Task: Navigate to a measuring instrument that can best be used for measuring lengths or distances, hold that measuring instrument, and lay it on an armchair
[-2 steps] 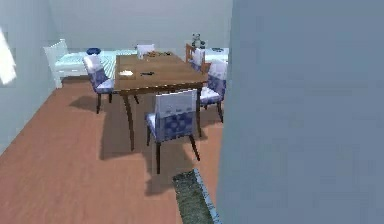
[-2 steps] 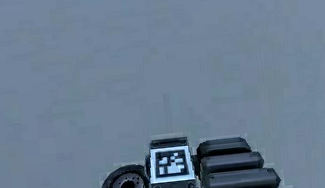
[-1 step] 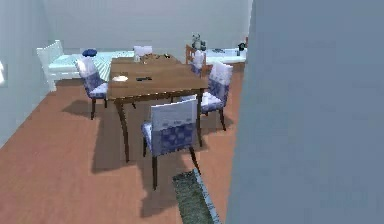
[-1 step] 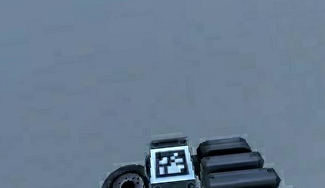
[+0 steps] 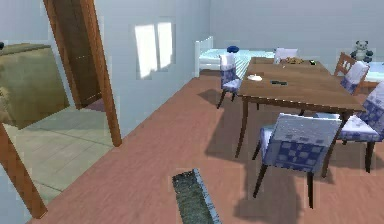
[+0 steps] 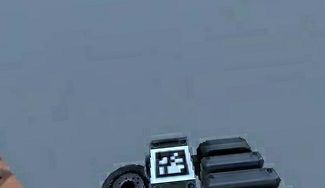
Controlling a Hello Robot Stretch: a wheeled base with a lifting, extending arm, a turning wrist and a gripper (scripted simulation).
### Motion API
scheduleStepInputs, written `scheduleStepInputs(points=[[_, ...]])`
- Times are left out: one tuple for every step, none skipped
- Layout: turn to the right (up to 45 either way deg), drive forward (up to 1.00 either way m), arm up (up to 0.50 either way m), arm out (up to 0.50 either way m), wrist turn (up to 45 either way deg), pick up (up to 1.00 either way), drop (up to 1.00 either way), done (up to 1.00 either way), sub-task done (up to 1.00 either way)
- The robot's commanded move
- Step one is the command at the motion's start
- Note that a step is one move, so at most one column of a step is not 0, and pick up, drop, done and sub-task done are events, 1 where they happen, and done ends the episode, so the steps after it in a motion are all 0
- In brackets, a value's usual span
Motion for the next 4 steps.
scheduleStepInputs(points=[[0.0, 0.1, 0.0, 0.0, 0.0, 0.0, 0.0, 0.0, 0.0], [-9.0, 0.0, 0.0, 0.0, 0.0, 0.0, 0.0, 0.0, 0.0], [0.0, 0.2, 0.0, 0.0, 0.0, 0.0, 0.0, 0.0, 0.0], [-45.0, 0.0, 0.0, 0.0, 0.0, 0.0, 0.0, 0.0, 0.0]])
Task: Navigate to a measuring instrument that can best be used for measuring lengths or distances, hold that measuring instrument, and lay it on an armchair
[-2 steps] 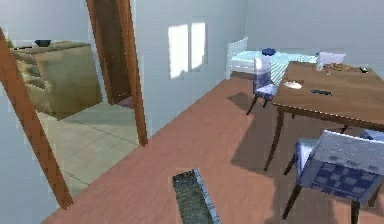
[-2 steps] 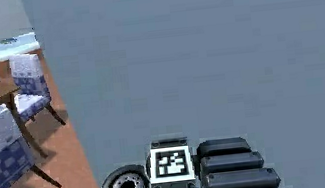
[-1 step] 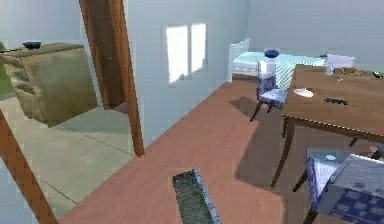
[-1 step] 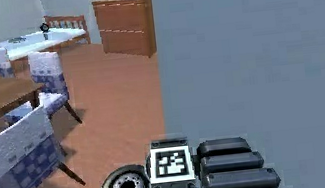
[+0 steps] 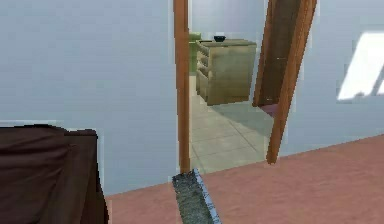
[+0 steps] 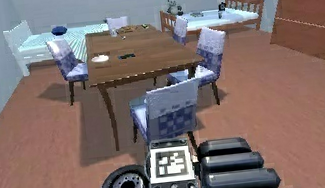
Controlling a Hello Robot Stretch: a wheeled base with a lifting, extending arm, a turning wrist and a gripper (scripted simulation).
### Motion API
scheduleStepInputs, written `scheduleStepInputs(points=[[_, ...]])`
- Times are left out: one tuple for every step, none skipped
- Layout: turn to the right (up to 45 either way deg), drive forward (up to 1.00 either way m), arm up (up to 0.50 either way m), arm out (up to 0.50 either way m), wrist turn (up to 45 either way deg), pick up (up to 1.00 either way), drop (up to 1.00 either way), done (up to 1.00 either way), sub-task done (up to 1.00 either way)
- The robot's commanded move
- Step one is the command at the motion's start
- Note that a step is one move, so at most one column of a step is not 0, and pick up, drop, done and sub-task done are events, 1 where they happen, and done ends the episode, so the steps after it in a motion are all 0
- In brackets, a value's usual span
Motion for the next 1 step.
scheduleStepInputs(points=[[-12.0, 0.0, 0.0, 0.0, 0.0, 0.0, 0.0, 0.0, 0.0]])
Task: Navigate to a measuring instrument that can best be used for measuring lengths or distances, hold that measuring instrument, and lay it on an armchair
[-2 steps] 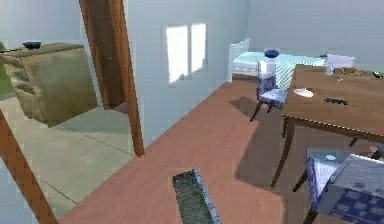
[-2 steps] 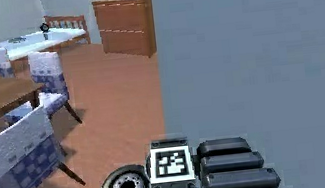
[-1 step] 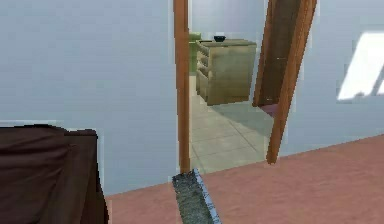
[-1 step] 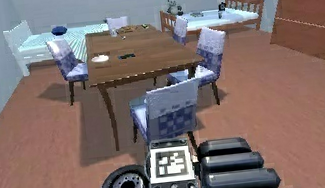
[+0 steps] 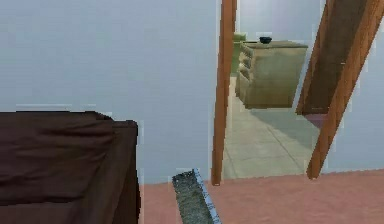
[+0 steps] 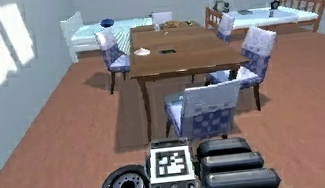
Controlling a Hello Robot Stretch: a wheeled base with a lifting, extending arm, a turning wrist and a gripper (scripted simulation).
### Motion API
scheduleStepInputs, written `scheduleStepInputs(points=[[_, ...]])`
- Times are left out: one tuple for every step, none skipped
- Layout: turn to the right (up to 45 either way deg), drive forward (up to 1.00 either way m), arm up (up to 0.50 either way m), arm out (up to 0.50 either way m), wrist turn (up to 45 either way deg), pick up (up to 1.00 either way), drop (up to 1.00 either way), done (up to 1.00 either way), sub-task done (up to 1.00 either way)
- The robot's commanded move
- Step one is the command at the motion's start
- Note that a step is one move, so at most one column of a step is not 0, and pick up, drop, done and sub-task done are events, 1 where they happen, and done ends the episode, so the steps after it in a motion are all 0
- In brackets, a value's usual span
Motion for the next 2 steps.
scheduleStepInputs(points=[[0.0, 0.8, 0.0, 0.0, 0.0, 0.0, 0.0, 0.0, 0.0], [-12.0, 0.0, 0.0, 0.0, 0.0, 0.0, 0.0, 0.0, 0.0]])
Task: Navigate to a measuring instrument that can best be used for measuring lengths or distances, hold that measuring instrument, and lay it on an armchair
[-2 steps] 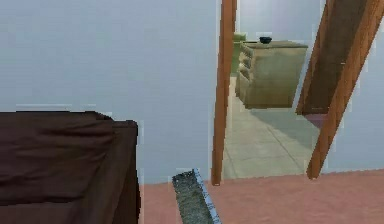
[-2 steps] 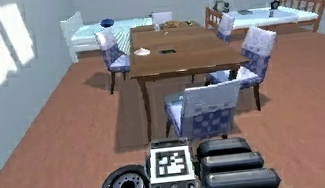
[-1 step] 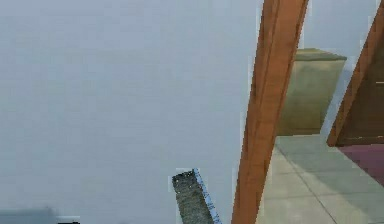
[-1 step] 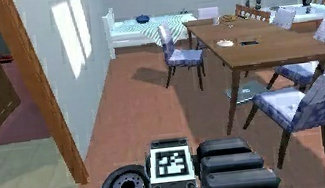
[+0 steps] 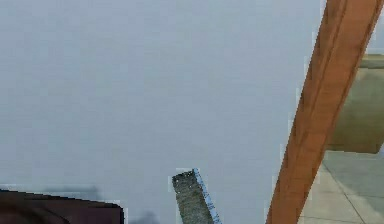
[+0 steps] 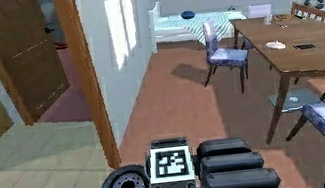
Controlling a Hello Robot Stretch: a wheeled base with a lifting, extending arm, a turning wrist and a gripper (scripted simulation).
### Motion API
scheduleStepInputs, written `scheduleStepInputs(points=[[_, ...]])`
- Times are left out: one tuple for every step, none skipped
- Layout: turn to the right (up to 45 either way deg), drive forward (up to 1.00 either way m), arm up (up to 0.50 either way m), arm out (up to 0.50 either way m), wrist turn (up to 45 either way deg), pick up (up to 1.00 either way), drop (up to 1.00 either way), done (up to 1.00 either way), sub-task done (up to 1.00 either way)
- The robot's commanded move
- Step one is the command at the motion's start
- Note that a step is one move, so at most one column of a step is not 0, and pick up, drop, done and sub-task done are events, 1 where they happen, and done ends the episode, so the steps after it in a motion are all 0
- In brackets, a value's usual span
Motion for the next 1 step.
scheduleStepInputs(points=[[9.0, 0.0, 0.0, 0.0, 0.0, 0.0, 0.0, 0.0, 0.0]])
